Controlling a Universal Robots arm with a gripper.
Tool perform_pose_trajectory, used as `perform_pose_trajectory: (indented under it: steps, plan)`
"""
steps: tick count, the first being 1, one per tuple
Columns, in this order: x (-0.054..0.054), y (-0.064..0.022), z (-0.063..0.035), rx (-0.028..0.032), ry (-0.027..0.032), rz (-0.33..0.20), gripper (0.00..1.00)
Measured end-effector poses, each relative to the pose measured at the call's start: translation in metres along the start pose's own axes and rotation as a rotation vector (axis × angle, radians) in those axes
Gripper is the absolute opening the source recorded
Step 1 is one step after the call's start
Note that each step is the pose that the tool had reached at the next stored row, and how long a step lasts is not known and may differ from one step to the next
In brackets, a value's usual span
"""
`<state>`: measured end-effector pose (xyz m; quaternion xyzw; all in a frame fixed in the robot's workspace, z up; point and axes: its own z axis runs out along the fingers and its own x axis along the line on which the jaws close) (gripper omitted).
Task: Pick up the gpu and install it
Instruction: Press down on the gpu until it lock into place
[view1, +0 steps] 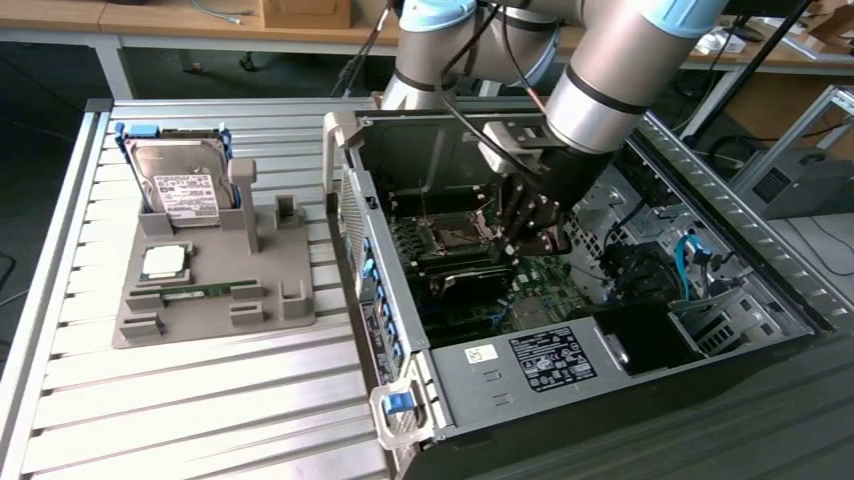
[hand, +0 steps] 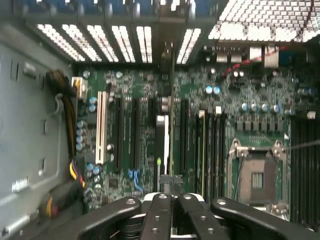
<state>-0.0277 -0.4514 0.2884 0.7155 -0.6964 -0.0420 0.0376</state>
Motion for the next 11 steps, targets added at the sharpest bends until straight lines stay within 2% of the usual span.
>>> perform_pose_trajectory:
  steps: [2,5,11]
  plan:
    - [0.000,-0.0070,-0.0008,-0.0034,-0.0005,0.000,0.11]
    - [0.000,-0.0136,-0.0015,-0.0049,-0.0006,0.000,0.11]
    - [0.000,-0.0136,-0.0015,-0.0049,-0.0007,0.000,0.11]
